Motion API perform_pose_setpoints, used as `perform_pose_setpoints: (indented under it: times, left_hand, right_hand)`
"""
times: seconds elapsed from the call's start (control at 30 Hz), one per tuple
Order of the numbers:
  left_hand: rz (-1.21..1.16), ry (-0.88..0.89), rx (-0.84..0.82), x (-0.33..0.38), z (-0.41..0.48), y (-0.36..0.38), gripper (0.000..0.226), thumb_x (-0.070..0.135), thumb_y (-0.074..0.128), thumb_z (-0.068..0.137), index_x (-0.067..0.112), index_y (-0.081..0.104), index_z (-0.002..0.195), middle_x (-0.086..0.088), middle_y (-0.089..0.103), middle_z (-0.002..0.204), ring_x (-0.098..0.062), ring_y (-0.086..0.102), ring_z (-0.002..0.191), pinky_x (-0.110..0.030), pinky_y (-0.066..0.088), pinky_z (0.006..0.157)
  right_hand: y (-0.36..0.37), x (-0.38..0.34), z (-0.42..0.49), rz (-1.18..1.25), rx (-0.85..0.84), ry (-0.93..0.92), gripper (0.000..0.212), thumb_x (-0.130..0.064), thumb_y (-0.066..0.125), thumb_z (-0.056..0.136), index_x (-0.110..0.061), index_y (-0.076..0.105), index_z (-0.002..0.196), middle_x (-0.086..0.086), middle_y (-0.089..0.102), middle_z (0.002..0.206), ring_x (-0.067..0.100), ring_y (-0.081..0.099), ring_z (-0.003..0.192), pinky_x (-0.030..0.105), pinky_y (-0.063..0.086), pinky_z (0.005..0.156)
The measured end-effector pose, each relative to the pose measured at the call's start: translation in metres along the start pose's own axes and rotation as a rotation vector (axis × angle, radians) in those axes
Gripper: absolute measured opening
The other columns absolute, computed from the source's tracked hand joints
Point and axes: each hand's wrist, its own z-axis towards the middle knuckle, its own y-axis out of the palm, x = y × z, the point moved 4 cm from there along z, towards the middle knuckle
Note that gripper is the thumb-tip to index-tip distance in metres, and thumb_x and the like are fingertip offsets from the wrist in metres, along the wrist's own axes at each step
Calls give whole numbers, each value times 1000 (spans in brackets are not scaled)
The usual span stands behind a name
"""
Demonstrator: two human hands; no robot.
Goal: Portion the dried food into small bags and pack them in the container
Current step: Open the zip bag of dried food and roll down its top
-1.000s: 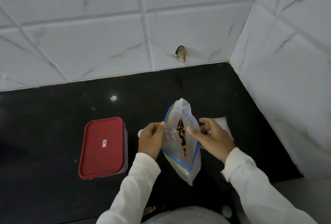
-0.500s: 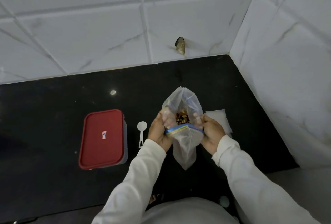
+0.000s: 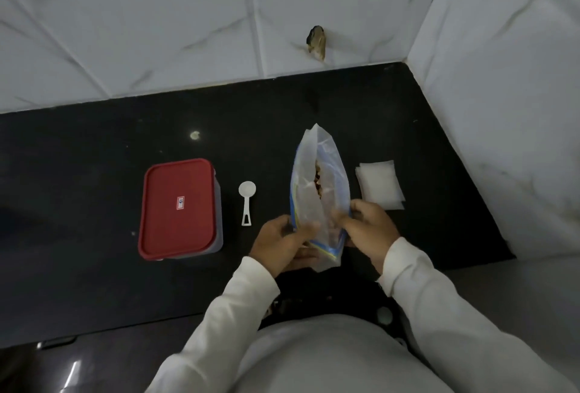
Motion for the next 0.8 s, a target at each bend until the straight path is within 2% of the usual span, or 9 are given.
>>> perform_pose_setpoints:
  times: [0.13,0.27,0.33,0.37,0.43,0.53,0.63,0.7,0.8]
  left_hand:
    - [-298,25,-82,3,2,4,15,-6,62,88,3,66,100,-7,75,83,-14,74,72,-23,59,60]
    - [-735,32,-172,-2,16,9,27,-3,57,80,2,64,106,-13,72,90,-20,73,82,-30,62,71]
    - [-868,48,-166,-8,20,12,26,-3,54,83,2,63,107,-14,71,92,-22,72,86,-36,62,80]
    - [-906,42,-149,-12,22,13,24,-4,52,87,2,62,108,-14,72,92,-22,72,86,-38,60,83]
    - [-799,55,-93,-15,19,12,22,1,51,94,7,64,110,-11,74,92,-20,72,84,-35,62,78]
    - [-213,55,-43,-9,3,4,18,24,59,97,20,66,113,-8,74,102,-17,71,82,-29,57,67]
    - [-21,-69,-84,-10,-12,5,31,36,63,94,16,62,117,-13,70,93,-19,70,68,-30,59,63]
    - [-36,-104,-116,-10,-16,10,30,25,66,93,8,59,118,-17,67,89,-21,72,65,-28,61,62]
    - [-108,-78,-90,-11,-15,16,28,1,67,89,4,60,116,-17,73,85,-21,73,67,-25,61,65]
  right_hand:
    - [4,-4,-7,501,-6,52,20,-8,48,100,2,64,105,12,66,88,24,64,88,47,52,94]
    - [18,-2,-2,1152,-66,288,26,3,35,100,-2,58,90,15,59,80,21,61,74,44,60,63]
    - [24,-3,-1,1305,-63,263,27,2,34,100,-4,58,90,13,64,70,20,66,64,49,58,61]
    - [25,-3,0,1311,-65,226,23,-2,37,100,-7,59,94,10,66,69,18,67,62,48,59,65]
    - [20,-2,-4,1106,-38,177,19,-26,52,98,-15,60,112,10,70,94,21,69,87,46,57,80]
    - [5,-1,-17,616,-29,161,64,-59,74,72,-41,47,127,4,59,126,27,59,113,51,49,94]
    - [-1,4,-30,398,15,109,82,-45,85,64,-54,32,126,2,59,120,23,60,109,43,52,85]
    - [6,9,-34,430,-30,154,74,-24,82,74,-37,39,132,7,66,114,26,65,104,40,57,80]
    - [13,12,-34,495,-21,181,39,-6,71,85,-5,60,123,18,70,108,27,69,95,36,57,85]
